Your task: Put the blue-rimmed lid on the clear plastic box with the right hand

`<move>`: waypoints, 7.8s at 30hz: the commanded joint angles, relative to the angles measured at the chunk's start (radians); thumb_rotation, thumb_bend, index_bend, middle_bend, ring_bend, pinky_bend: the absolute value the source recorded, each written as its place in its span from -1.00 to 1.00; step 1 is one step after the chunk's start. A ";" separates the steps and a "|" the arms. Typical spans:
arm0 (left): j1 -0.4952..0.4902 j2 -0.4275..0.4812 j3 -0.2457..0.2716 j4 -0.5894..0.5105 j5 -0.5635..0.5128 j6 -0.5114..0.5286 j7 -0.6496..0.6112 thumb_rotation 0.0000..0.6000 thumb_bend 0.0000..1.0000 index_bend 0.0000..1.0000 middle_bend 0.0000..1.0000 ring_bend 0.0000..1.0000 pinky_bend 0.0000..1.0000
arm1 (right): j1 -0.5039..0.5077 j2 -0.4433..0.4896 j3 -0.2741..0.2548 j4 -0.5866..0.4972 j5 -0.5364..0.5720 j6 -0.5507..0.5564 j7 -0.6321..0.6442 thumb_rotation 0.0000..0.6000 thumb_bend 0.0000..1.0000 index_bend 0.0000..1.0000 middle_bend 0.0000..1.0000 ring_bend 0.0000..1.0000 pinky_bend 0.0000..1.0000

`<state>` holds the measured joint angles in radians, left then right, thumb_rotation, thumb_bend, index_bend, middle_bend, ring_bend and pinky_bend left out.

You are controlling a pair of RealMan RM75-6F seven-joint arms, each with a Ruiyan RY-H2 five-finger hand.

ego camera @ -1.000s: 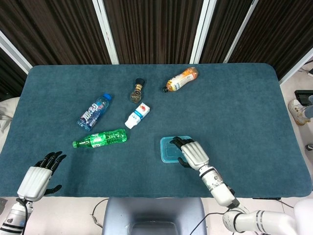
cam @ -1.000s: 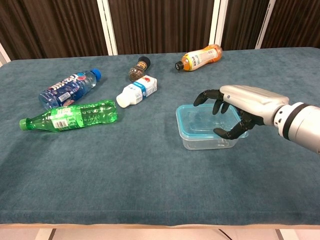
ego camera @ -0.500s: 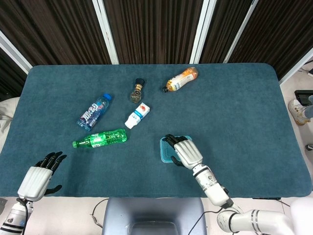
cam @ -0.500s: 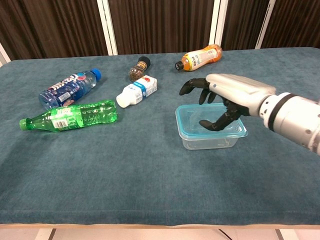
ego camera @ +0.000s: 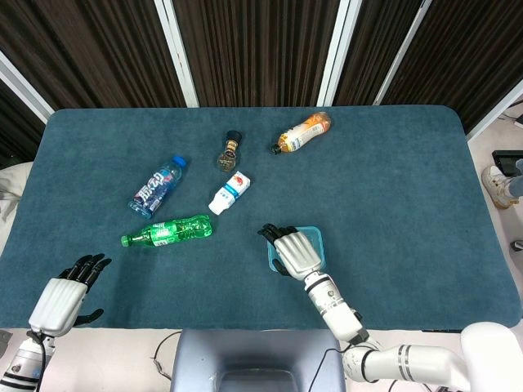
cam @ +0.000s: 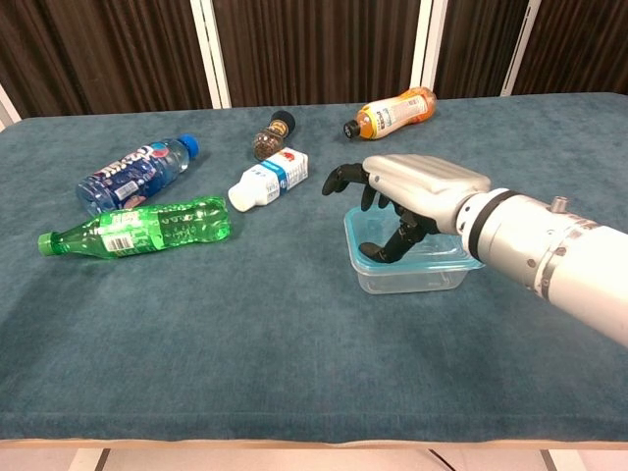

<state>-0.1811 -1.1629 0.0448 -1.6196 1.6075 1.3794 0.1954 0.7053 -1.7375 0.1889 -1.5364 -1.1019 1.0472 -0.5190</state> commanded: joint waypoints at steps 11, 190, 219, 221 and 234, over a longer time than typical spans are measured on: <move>0.000 0.001 0.002 0.000 0.005 0.001 -0.002 1.00 -0.14 -0.68 -0.76 -0.74 -0.19 | 0.008 -0.043 -0.002 0.022 0.002 0.050 -0.062 1.00 -0.19 -0.37 -0.44 -0.33 -0.21; -0.007 0.007 0.005 -0.013 0.000 -0.016 0.004 1.00 -0.13 -0.68 -0.76 -0.74 -0.19 | -0.129 0.181 -0.184 0.011 -0.347 -0.048 0.384 1.00 -0.27 -0.39 -0.44 -0.34 -0.23; 0.001 0.000 0.005 -0.007 0.015 0.007 0.009 1.00 -0.14 -0.68 -0.76 -0.74 -0.19 | -0.457 0.466 -0.244 0.022 -0.448 0.436 0.281 1.00 -0.33 -0.92 -0.84 -0.86 -0.67; 0.001 -0.001 0.004 -0.007 0.015 0.008 0.012 1.00 -0.14 -0.68 -0.76 -0.74 -0.19 | -0.477 0.460 -0.239 0.045 -0.434 0.450 0.280 1.00 -0.33 -0.94 -0.85 -0.87 -0.67; 0.006 -0.011 0.002 0.001 0.026 0.024 0.022 1.00 -0.14 -0.68 -0.76 -0.74 -0.19 | -0.523 0.439 -0.217 0.095 -0.428 0.458 0.336 1.00 -0.33 -0.99 -0.91 -0.92 -0.70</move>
<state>-0.1753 -1.1744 0.0469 -1.6185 1.6339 1.4037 0.2174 0.1832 -1.2983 -0.0280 -1.4425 -1.5284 1.5053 -0.1838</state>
